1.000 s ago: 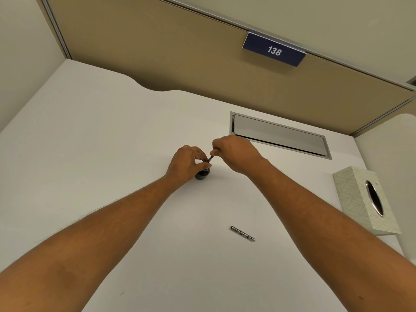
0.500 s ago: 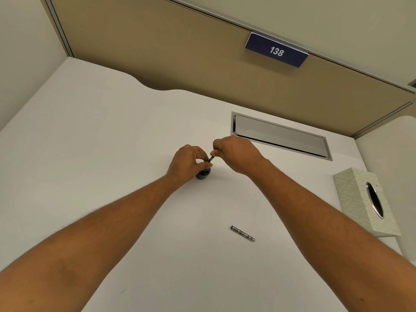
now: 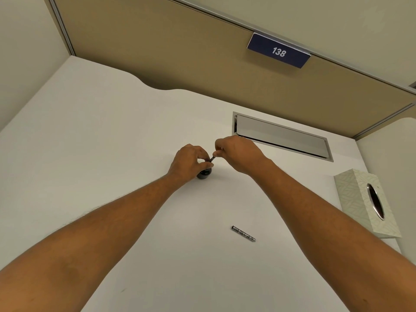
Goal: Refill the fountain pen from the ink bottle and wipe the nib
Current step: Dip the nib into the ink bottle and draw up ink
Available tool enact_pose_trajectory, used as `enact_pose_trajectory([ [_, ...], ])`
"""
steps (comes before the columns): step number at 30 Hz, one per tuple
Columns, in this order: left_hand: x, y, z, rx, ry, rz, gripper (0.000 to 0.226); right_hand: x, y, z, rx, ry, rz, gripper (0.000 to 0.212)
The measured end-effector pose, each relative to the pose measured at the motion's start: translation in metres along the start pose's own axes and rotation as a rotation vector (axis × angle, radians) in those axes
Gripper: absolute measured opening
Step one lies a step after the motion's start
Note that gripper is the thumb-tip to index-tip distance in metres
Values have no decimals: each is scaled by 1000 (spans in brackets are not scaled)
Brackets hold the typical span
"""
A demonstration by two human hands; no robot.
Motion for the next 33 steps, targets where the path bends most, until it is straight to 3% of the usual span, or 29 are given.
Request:
enact_pose_trajectory([
  [6,1,1,0,-5,-6,4,18,1,0,4,16,16,64,41],
  [18,2,2,-1,-17,-24,-22,18,4,5,2,11,-76,96,43],
  [27,1,12,-12,68,99,-90,20,36,43,3,177,-517,290,45],
  [33,-6,25,-24,183,470,-331,23,57,90,24,324,-920,436,36],
])
Point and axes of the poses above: each hand's wrist, its own y-axis away from the middle knuckle, its own z-axis out of the palm, x = y × z, the point moved 9 cm from there along -y, towards the middle knuckle
